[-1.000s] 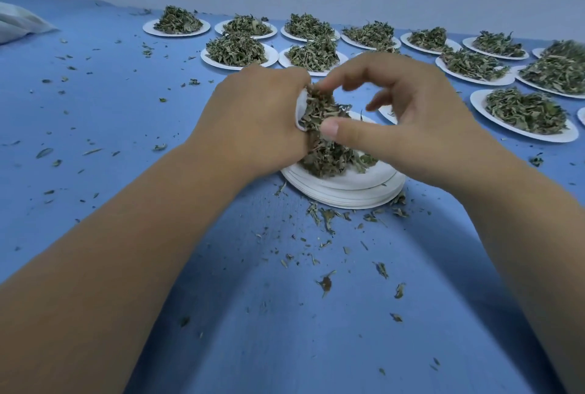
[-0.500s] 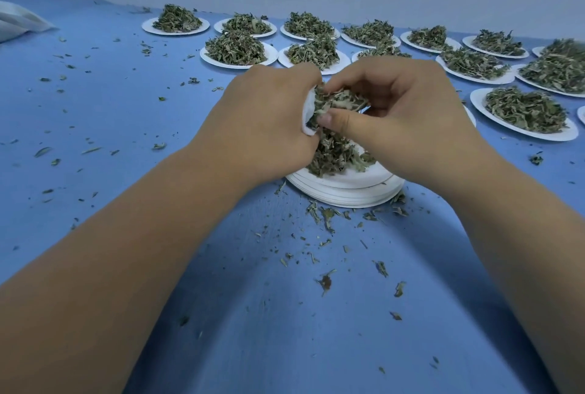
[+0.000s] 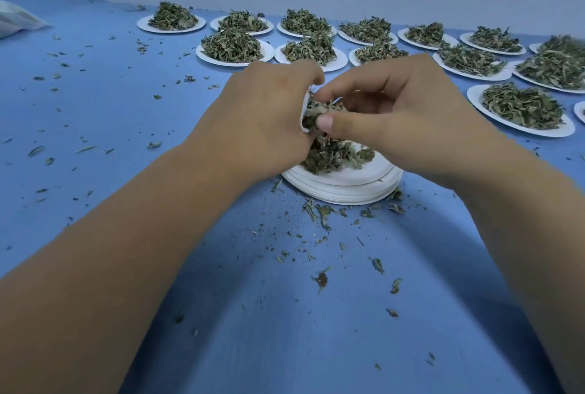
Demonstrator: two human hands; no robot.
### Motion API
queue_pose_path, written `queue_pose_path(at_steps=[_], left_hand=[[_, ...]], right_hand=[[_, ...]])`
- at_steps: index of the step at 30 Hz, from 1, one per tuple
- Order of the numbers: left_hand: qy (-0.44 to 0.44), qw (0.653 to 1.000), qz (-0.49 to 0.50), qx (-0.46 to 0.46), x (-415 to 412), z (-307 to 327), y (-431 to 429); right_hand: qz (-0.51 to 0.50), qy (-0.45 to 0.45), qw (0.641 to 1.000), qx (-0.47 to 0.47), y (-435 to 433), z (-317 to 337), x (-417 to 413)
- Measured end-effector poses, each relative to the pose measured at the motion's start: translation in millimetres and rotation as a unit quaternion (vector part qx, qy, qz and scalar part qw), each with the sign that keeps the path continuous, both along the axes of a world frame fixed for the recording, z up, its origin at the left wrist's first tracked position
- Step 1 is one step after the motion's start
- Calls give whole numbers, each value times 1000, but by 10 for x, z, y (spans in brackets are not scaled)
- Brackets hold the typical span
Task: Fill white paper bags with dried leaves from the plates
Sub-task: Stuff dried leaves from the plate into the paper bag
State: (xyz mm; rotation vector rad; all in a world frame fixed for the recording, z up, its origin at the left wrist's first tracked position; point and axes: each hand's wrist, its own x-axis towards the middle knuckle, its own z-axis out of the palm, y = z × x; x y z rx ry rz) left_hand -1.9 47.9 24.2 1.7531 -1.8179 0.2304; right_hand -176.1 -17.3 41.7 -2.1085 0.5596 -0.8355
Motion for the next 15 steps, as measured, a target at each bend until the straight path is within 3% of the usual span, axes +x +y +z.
queue_pose_path(at_steps=[6,11,15], left_hand=[[-6,998,-68,-4,-16,12,22],[6,996,-88,-18,-46,69,68],[12,991,-123,-44,-25,129,108]], right_hand=[[5,-39,999,24,19,-46,78],[-69,-26,997,-18,0,-31,133],[-47,26,996,69,-61,61,186]])
